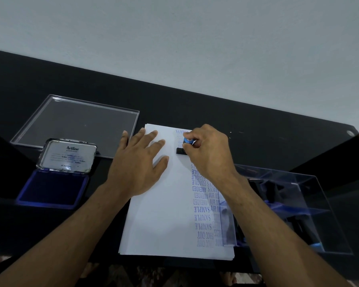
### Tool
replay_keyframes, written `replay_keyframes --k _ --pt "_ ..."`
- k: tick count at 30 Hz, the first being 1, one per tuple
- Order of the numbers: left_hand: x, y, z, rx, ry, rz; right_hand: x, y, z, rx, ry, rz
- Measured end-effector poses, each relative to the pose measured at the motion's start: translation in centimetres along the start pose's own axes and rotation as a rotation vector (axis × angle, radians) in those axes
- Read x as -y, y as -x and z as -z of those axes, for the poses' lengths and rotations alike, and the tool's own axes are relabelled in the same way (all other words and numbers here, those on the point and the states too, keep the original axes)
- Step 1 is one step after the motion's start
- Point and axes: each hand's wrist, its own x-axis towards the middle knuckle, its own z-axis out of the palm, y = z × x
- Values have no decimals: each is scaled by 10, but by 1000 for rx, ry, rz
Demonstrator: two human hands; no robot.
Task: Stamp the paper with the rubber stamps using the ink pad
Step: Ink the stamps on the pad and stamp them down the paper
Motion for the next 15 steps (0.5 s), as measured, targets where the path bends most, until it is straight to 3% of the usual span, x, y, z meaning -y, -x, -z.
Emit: replay_keyframes --k 15 --pt "0 0 0 2 7 6 1 0 3 18 0 -3"
